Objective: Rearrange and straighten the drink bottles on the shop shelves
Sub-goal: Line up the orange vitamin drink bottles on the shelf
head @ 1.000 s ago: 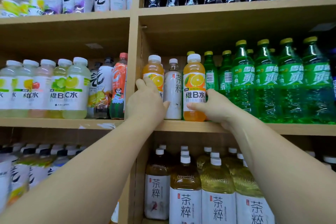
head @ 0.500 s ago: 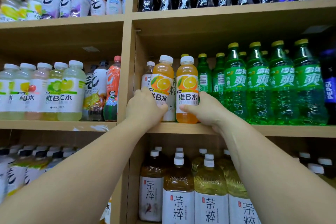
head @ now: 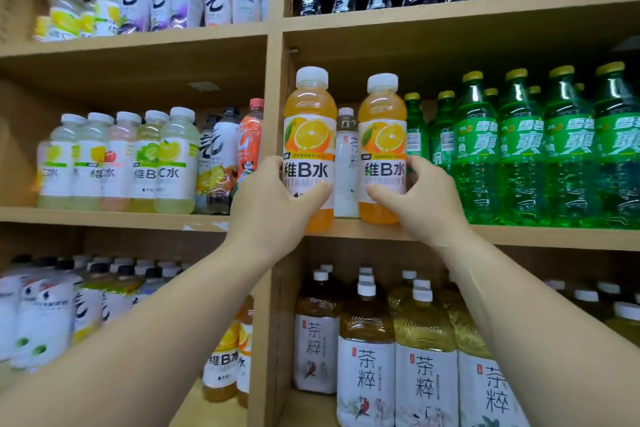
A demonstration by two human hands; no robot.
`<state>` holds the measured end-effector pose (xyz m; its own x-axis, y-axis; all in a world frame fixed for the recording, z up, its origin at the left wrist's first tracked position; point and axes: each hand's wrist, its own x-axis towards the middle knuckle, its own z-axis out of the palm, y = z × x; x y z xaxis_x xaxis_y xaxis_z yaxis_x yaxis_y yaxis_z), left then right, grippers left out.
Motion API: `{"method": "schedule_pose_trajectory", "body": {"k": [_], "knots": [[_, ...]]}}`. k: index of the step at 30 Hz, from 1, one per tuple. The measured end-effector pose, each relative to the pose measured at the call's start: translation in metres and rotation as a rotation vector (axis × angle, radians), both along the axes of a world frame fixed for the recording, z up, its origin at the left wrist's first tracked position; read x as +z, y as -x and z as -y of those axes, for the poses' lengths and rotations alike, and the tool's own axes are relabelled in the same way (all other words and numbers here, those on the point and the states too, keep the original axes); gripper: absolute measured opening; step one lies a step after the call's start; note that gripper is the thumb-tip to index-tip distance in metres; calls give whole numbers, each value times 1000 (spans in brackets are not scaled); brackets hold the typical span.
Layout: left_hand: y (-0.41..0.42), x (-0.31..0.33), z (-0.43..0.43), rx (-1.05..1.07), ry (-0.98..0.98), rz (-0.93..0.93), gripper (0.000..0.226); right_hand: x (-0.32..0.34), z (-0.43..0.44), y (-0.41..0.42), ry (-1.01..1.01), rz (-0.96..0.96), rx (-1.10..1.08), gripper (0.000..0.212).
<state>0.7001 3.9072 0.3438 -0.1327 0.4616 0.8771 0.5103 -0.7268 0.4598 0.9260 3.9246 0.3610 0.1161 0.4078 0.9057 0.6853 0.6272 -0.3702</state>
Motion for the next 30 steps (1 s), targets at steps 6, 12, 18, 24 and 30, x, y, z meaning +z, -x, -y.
{"method": "schedule_pose_trajectory", "body": {"k": [6,12,18,24,30], "knots": [[53,-57,34,-115,-7,66,29,-30,29,36,-116,-109,207,42],[106,-133,28,-99,60,130,42,-99,37,79,-40,-198,390,35],[148,-194,6,-36,189,114,39,-179,31,126,134,-218,411,41],[182,-249,-45,-79,382,102,43,-232,25,168,280,-171,305,55],[208,-277,-95,-144,510,29,46,-274,4,215,437,-232,261,77]]}}
